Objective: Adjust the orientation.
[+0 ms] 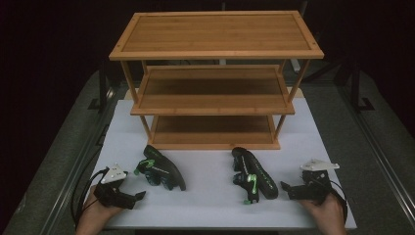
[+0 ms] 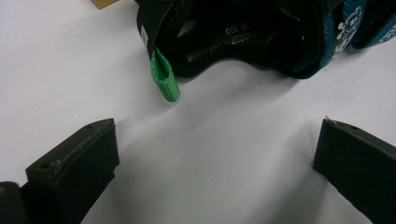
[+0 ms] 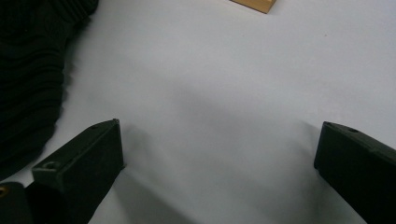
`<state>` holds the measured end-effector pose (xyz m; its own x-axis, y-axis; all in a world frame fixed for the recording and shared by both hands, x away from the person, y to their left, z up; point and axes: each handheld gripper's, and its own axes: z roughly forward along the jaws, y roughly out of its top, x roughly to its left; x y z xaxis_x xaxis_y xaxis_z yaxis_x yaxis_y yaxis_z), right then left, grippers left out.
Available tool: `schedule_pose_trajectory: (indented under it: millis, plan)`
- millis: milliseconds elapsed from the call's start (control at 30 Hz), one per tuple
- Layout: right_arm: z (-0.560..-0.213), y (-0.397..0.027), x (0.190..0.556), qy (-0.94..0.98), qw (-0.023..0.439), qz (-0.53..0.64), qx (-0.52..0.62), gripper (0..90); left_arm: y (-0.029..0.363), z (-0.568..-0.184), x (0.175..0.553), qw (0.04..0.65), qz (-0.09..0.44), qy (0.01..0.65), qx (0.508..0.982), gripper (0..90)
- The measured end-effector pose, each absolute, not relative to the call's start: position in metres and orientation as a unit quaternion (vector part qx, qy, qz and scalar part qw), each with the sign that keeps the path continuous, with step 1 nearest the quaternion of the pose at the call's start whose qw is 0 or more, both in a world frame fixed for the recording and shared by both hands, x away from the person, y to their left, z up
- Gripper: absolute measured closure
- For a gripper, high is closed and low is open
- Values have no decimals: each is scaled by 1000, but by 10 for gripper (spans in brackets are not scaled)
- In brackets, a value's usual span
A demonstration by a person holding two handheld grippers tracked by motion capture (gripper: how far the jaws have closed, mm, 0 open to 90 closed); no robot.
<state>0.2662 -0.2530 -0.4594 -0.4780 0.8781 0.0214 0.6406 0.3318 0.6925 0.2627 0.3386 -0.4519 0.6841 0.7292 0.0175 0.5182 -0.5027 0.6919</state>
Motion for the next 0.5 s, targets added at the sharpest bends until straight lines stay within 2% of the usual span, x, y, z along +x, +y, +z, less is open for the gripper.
schedule_pose_trajectory:
  millis: [400,500]
  plan:
    - [-460,-253,266,795,183,327,477,6,335,-438,248,358,132,364,850,0]
    - [-459,-253,266,795,183,327,477,6,335,-434,243,373,131,359,845,140]
